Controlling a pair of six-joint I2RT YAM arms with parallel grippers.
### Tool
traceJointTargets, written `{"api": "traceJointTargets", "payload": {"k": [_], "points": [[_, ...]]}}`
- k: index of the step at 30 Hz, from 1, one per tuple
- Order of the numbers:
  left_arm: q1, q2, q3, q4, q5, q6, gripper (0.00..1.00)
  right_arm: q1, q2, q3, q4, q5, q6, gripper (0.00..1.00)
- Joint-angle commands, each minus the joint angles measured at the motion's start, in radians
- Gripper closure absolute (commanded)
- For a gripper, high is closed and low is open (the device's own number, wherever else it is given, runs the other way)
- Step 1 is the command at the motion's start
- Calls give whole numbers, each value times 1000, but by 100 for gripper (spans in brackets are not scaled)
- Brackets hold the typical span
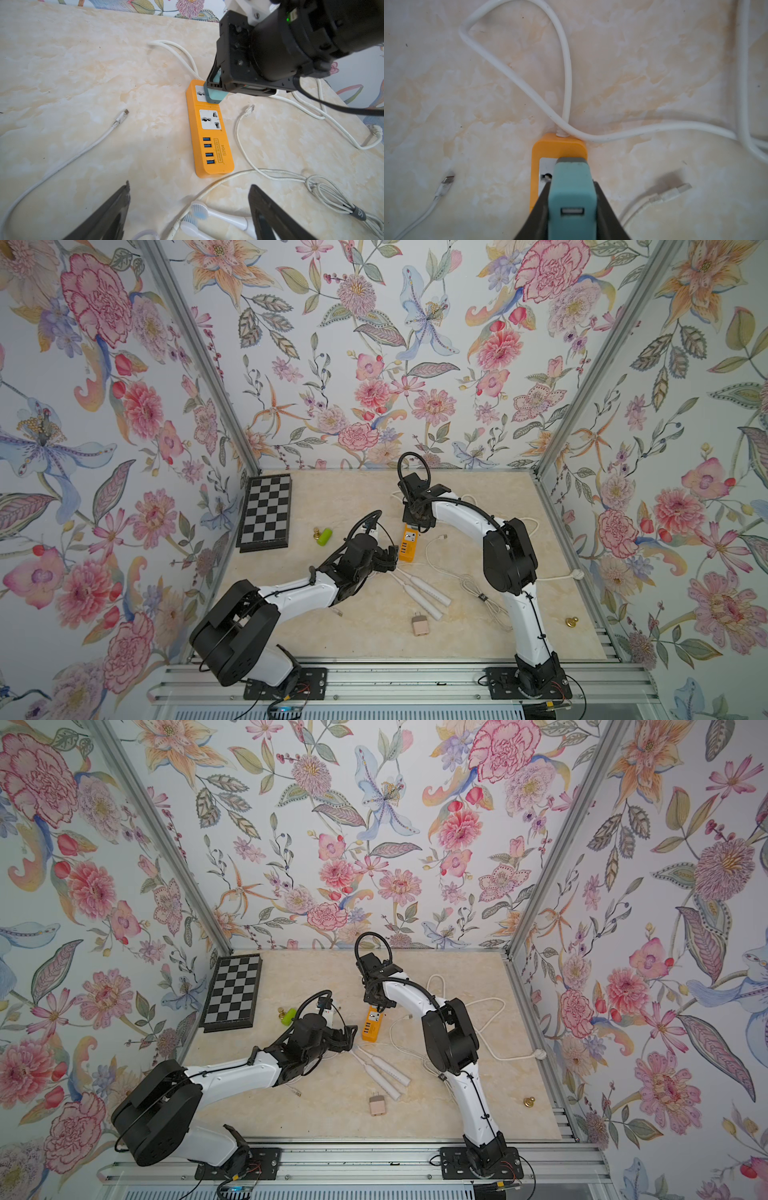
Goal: Charge the electric toothbrush
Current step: Insert the plug into the socket, then pick up the charging cable from the center of the board.
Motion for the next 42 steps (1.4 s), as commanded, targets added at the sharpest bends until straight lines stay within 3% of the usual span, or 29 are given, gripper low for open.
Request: {"api": "traceJointTargets", "payload": {"k": [1,7,12,18,24,28,35,42], "points": [[6,-32,-30,13,1,-26,11,-27,15,-7,-135,44,-38,87],[5,-35,-25,9,3,-34,11,-13,109,46,-139,-17,-45,83],[4,-33,-22,7,0,-34,11,1,145,102,-147,-22,-48,67],[5,-31,-16,1,6,-33,11,1,66,106,-146,-4,-61,46],[-6,-40,7,-14,7,-23,11,1,-88,56,-143,-9,-89,32],[-23,-61,15,-40,-16,-14,11,-17,-232,-88,-92,-66,-119,27],[-65,-114,14,-88,-64,-29,12,-30,-458,-438,9,-181,-216,26],[-104,-159,-21,-64,-104,-91,15,-2,-535,-710,162,-262,-244,36]]}}
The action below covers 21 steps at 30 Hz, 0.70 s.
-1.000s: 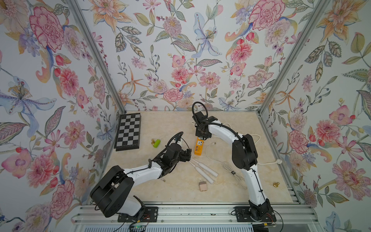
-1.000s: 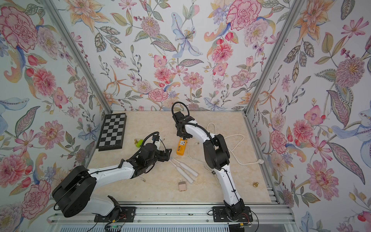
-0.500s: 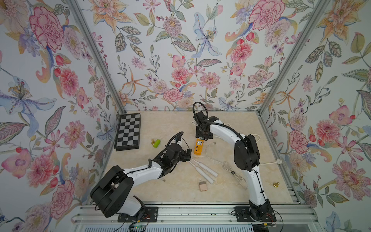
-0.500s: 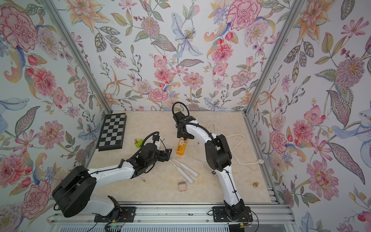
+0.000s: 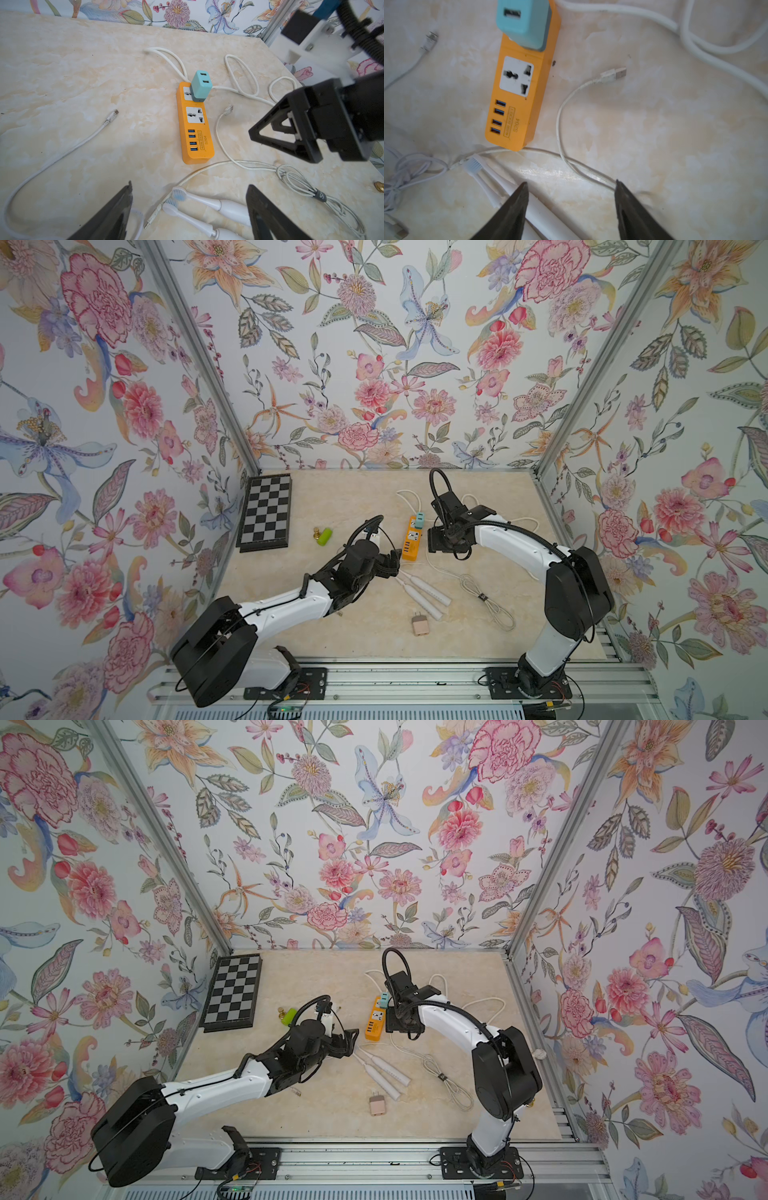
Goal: Charge the electric toothbrush
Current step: Pick up the charging cable from the center of the board.
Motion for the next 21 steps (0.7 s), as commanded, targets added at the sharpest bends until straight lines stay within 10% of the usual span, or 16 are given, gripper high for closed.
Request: {"api": "traceJointTargets", "payload": {"k": [1,21], "points": [[-16,-27,-18,18,-49,-56,16,27,1,-61,100,-57,-24,38],[-31,8,-15,9,-82,-66,19,47,228,5,181,73,-76,69]]}}
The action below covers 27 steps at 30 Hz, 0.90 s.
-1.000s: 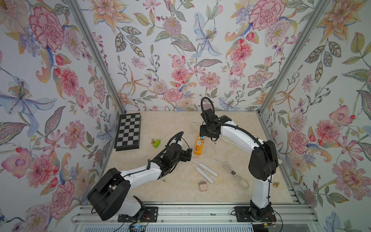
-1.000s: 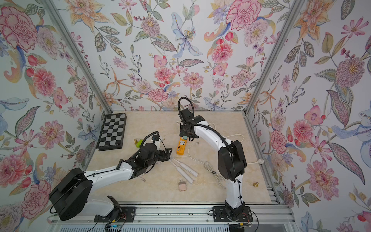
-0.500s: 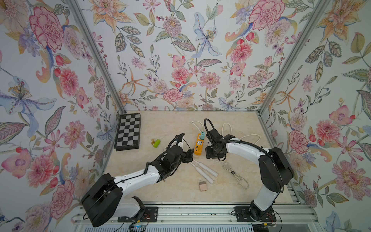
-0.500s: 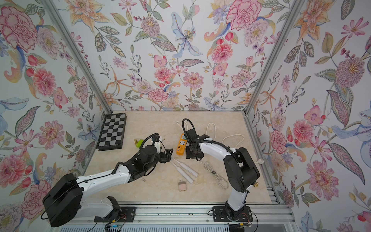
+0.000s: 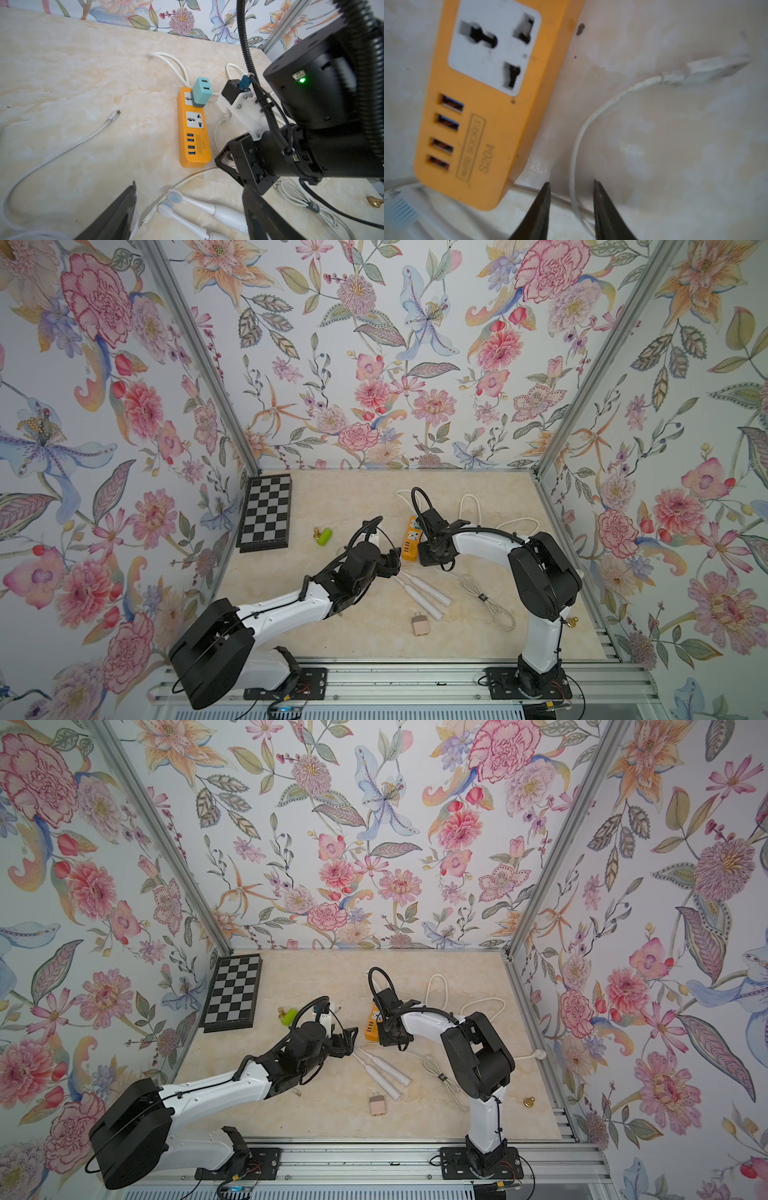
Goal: Charge the electric toothbrush
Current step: Pick up the charging cable from the center of the board.
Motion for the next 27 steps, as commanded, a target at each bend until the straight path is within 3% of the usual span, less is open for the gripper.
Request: {"api": "traceJointTargets", "payload": {"k": [1,9,17,27], "points": [[-11,14,-10,3,-33,-17,20,2,37,15,-5,51,-15,70],[-11,26,-5,5,-39,-10,20,3,34,-25,10,72,-12,87],[-11,25,11,-1,-48,8,20,-25,-73,-84,63,-2,15,99],[-10,-44,67,-31,-120,188,24,-189,-445,-226,93,-276,0,100]]}}
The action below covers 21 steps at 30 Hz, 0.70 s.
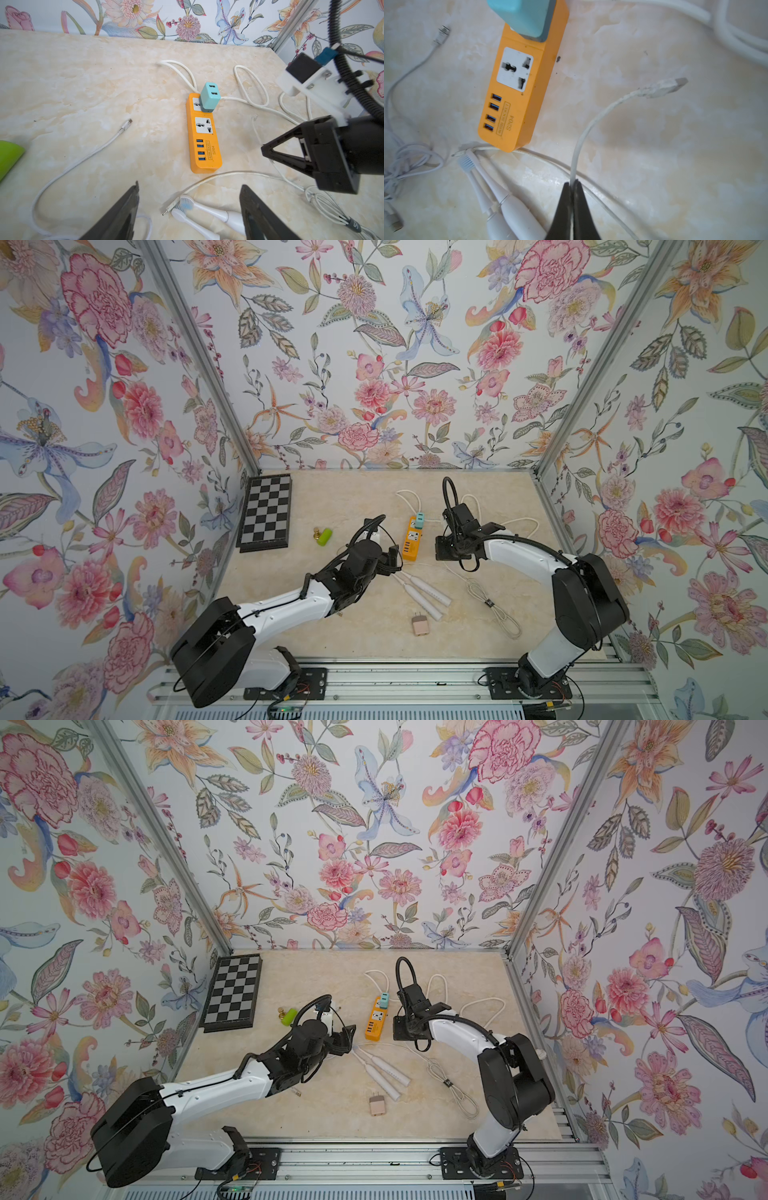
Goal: Charge the electric toothbrush
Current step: Pick up the charging cable from the center of the board.
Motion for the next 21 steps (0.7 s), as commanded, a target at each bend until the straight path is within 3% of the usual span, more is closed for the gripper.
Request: {"api": "traceJointTargets", "payload": {"k": [1,10,16,19,21], "points": [[-10,-51,38,0,-62,119,25,-75,-134,-43,17,-152,-6,100],[-10,-57,88,170,30,408,30,-347,-376,-95,17,-633,20,100],[-6,25,178,277,133,600,31,-359,-423,-64,17,-764,79,100],[-6,58,208,310,241,625,32,-365,-443,-46,17,-776,122,100],[-6,62,170,425,321,587,36,-366,-449,-30,17,-763,149,100]]}}
